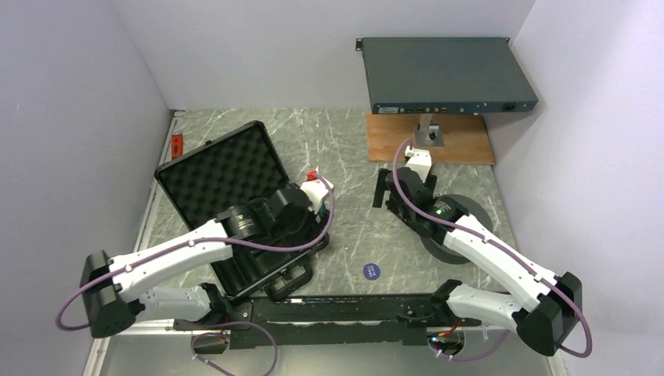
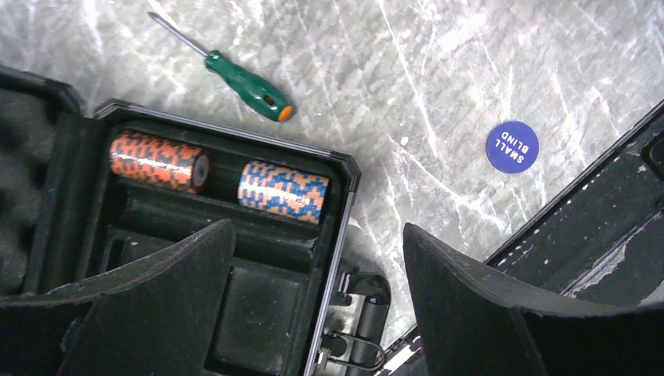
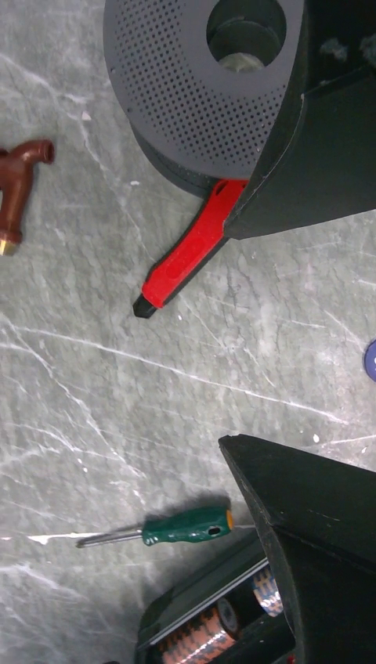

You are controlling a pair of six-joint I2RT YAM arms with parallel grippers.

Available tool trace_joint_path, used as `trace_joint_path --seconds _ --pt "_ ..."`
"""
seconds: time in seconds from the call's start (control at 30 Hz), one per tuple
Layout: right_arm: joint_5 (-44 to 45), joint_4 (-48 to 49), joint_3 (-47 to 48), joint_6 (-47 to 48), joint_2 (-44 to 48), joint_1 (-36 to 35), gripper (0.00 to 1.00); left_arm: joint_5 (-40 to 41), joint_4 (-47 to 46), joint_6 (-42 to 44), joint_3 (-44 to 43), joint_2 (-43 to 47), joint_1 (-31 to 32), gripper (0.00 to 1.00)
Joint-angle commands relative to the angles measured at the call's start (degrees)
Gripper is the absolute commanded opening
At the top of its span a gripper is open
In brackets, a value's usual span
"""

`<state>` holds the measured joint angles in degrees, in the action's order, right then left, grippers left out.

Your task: Pack up texas hold em set

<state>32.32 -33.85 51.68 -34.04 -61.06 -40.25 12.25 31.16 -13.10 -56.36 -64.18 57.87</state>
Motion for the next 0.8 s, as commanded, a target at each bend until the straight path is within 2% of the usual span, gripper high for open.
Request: trace_joint_path --seconds 0.0,0.37,0.77 --pt "1.10 -0.17 1.67 -1.20 2.38 2.22 1.00 0.83 -5.19 -0.78 -3.25 -4.90 2.85 0.84" --pt "3.09 -2.83 1.26 -1.94 5.66 4.67 1.00 1.23 -5.16 -0.86 -10.66 -20.70 9.46 0.83" --pt "6.70 -4.09 2.83 -1.01 6.66 5.87 1.00 0.56 -5.71 -0.36 -15.21 -31.49 13.55 0.85"
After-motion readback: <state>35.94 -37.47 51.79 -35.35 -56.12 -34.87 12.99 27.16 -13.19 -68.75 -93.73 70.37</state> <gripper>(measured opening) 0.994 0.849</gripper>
